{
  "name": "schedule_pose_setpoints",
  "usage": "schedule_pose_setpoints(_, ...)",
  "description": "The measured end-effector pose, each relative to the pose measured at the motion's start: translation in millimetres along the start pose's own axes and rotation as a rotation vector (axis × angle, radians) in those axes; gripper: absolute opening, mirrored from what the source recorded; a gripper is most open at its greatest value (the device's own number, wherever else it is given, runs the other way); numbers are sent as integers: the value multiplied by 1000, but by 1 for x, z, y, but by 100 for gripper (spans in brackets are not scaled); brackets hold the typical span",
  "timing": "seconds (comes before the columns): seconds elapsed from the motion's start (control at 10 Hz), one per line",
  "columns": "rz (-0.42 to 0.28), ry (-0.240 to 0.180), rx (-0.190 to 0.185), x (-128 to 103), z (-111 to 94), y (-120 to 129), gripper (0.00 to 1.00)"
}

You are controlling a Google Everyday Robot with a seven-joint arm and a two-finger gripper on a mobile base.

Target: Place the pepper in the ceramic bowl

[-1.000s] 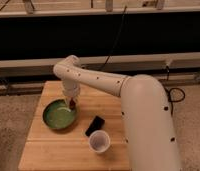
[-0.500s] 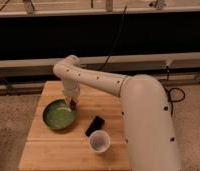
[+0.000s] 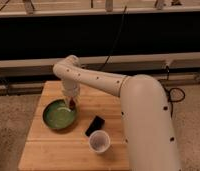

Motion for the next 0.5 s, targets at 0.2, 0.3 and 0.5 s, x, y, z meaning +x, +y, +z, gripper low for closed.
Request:
schedule_pose_setpoints(0.2, 0, -1, 0, 0, 0, 0, 41)
schedule_pose_setpoints(0.3, 1, -1, 1, 0, -1, 0, 44)
schedule_pose_setpoints(0.5, 1, -3, 1, 0, -1, -1, 44)
